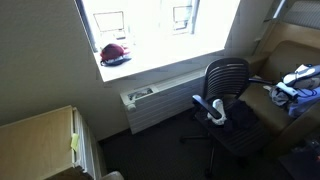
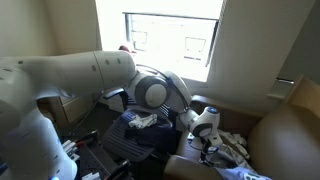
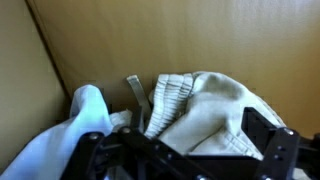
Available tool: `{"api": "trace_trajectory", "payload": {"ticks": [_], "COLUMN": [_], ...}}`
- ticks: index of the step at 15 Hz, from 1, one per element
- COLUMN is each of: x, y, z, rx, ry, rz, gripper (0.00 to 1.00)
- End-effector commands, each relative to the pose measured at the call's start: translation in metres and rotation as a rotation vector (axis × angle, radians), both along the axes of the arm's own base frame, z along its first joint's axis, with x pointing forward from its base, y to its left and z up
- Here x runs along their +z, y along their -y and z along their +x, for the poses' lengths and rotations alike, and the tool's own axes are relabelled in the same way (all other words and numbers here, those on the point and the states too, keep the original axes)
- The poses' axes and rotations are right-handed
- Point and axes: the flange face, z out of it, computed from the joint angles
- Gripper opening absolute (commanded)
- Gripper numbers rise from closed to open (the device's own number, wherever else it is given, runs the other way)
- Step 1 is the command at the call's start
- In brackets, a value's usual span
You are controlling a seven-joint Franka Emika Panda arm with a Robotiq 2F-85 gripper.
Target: Put the clothes on the brown chair onto the black chair and vice-versa
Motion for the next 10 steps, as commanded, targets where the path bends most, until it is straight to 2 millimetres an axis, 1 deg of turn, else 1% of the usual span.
{"api": "trace_trajectory", "payload": {"ticks": [1, 2, 3, 4, 8, 9, 10], "x": [0.0024, 0.005, 0.0073, 0.0077, 0.0066, 0.0068, 0.0065], "y": [0.0143, 0.0202, 0.0162, 0.0195, 0.0184, 0.0192, 0.0196], "z": [-0.0095, -0.0123, -0.0037, -0.0057, -0.0056, -0.0059, -0.0065], "rx": [0.014, 0.0, 0.004, 0.0, 0.004, 0.009, 0.012], "ry": [0.028, 0.043, 0.03, 0.031, 0.035, 0.034, 0.033], "rz": [-0.125, -0.164, -0.097, -0.111, -0.097, -0.1, -0.101], "gripper": [1.0, 1.0, 1.0, 1.0, 1.0, 0.75, 0.72]}}
